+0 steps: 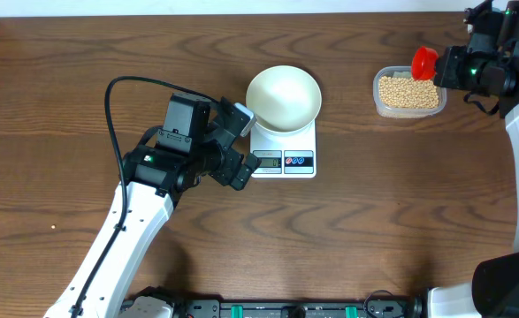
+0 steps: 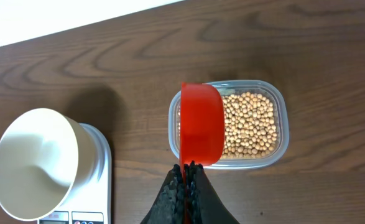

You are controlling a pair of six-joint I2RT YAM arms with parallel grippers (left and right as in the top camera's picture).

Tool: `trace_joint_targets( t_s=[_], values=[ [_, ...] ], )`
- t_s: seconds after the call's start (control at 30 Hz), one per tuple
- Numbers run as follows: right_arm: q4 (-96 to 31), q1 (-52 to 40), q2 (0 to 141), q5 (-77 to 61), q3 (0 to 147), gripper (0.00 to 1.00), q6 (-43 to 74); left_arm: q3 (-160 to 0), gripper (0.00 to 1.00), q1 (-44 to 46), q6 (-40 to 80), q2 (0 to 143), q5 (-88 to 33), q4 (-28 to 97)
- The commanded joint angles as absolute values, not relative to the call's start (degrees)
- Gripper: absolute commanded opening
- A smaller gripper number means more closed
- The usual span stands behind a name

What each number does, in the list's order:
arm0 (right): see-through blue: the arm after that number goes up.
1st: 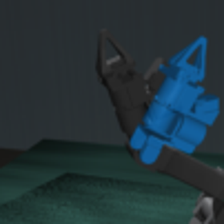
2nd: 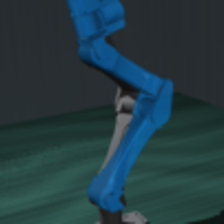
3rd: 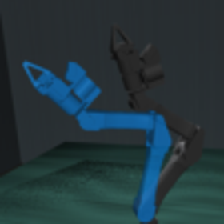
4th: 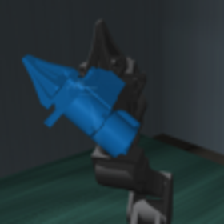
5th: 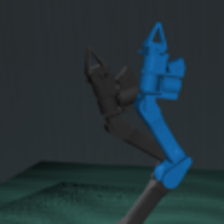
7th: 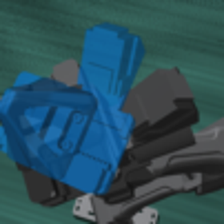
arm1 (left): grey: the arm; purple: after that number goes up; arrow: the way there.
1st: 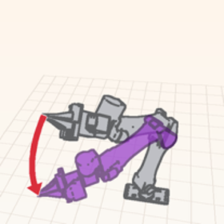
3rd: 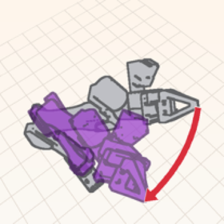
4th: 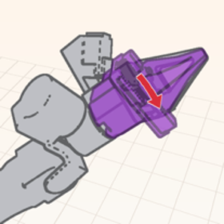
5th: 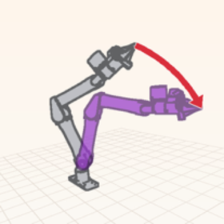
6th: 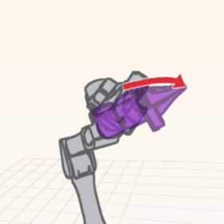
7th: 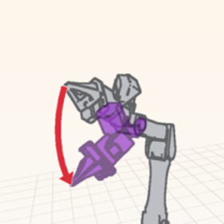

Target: Scoop item into bowl and weigh 50g on scale

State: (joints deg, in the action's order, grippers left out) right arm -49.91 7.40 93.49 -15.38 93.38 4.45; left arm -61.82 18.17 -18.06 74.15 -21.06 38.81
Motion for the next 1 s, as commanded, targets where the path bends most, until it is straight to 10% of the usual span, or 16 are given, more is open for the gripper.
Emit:
trace_joint_targets(
  t_s=[0.0, 0.97],
  values=[
    [-50.5, 7.8, 93.4, -15.0, 94.8, 0.01, 3.5, -62.1, 0.96, 18.1, -18.8, 74.1, -20.7, 39.0],
    [-52.1, 7.8, 93.4, -14.9, 94.8, 0.01, 2.7, -62.1, 0.96, 18.1, -18.9, 74.1, -19.8, 38.6]
  ],
)
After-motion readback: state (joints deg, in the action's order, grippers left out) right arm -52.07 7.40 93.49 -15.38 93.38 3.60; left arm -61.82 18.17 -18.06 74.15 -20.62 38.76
